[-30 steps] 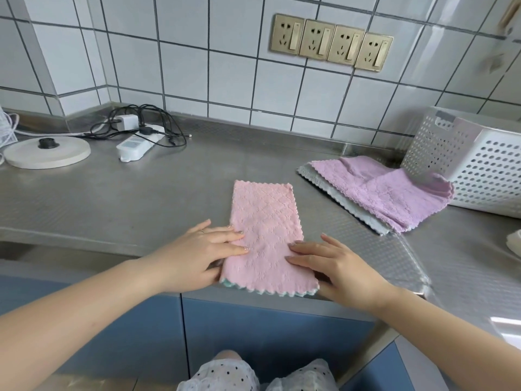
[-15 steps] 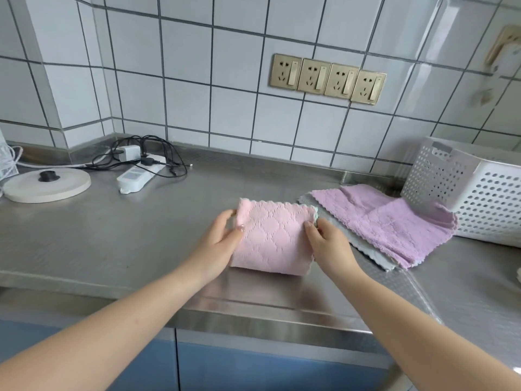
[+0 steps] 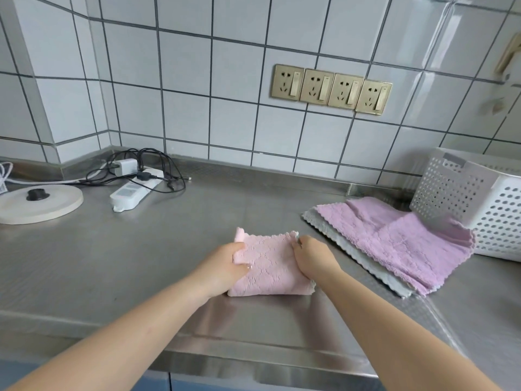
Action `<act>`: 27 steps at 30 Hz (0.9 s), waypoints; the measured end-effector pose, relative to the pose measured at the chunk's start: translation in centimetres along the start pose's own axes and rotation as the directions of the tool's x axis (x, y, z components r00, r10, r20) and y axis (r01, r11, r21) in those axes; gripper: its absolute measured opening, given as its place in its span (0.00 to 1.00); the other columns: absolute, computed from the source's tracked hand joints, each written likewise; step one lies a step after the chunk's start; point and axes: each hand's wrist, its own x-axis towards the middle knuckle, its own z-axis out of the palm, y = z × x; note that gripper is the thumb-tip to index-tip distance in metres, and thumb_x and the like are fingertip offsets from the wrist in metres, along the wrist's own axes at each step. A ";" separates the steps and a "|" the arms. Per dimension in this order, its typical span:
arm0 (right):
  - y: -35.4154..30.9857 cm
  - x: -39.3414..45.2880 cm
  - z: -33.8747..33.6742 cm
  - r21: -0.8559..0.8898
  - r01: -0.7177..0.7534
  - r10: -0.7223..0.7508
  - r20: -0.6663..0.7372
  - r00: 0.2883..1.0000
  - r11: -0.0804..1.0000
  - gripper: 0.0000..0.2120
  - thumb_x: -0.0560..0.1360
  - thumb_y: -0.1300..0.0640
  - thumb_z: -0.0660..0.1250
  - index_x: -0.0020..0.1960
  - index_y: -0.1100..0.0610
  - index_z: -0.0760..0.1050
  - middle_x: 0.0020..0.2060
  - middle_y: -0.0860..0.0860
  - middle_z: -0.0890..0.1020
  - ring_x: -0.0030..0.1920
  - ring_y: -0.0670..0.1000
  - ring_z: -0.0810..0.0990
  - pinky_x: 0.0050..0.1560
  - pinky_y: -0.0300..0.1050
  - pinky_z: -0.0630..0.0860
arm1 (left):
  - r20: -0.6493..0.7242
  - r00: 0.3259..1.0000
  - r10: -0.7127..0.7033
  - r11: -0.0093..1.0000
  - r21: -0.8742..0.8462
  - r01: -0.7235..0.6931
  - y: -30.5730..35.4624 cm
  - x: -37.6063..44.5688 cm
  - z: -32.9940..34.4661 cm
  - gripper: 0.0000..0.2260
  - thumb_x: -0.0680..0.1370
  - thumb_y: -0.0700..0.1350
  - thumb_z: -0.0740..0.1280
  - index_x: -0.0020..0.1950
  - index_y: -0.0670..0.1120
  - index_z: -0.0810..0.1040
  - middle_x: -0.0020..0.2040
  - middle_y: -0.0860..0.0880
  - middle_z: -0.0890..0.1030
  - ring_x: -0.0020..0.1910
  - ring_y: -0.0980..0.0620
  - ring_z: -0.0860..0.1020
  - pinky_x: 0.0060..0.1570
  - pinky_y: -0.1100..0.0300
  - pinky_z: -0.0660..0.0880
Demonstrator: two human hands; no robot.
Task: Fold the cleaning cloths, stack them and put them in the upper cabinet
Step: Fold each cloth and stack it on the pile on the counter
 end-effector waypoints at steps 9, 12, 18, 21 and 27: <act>0.2 0.6 -0.9 0.069 -0.063 0.062 0.023 0.998 0.996 0.14 0.78 0.50 0.54 0.57 0.56 0.71 0.50 0.57 0.81 0.49 0.58 0.80 0.46 0.45 0.75 | -0.049 0.997 0.063 0.978 0.201 -0.052 0.8 -0.1 -1.1 0.24 0.78 0.46 0.61 0.74 0.46 0.60 0.77 0.50 0.53 0.75 0.51 0.56 0.70 0.60 0.55; -0.7 -0.8 -2.7 0.015 0.037 -0.035 -0.119 0.992 0.999 0.19 0.80 0.51 0.55 0.68 0.56 0.66 0.61 0.56 0.75 0.59 0.57 0.76 0.53 0.46 0.71 | -0.076 0.976 0.206 0.872 0.467 -0.148 0.8 -0.2 -1.0 0.22 0.79 0.44 0.56 0.74 0.46 0.61 0.78 0.49 0.52 0.76 0.51 0.52 0.71 0.60 0.53; -4.6 -3.7 0.6 -0.180 0.377 -0.380 0.019 0.925 0.909 0.18 0.79 0.56 0.55 0.67 0.55 0.70 0.67 0.53 0.71 0.66 0.56 0.69 0.66 0.48 0.65 | 0.031 0.972 0.232 0.752 0.629 -0.199 1.7 1.4 1.9 0.24 0.79 0.45 0.57 0.75 0.47 0.58 0.76 0.50 0.58 0.76 0.51 0.55 0.72 0.52 0.53; -4.0 -4.0 2.7 -0.180 0.388 -0.373 0.112 0.921 0.904 0.20 0.79 0.56 0.52 0.70 0.53 0.64 0.72 0.50 0.65 0.73 0.50 0.61 0.71 0.50 0.56 | 0.087 0.987 0.138 0.745 0.648 -0.161 0.6 1.9 2.8 0.25 0.80 0.50 0.54 0.76 0.49 0.53 0.77 0.52 0.53 0.76 0.54 0.50 0.73 0.48 0.50; -2.5 -4.6 2.3 -0.212 0.266 -0.235 0.162 0.958 0.940 0.22 0.80 0.46 0.46 0.74 0.47 0.55 0.77 0.48 0.51 0.77 0.49 0.46 0.72 0.63 0.46 | 0.113 0.993 0.034 0.722 0.684 -0.102 0.0 1.8 2.0 0.25 0.81 0.52 0.47 0.77 0.49 0.47 0.78 0.53 0.44 0.76 0.55 0.43 0.73 0.43 0.42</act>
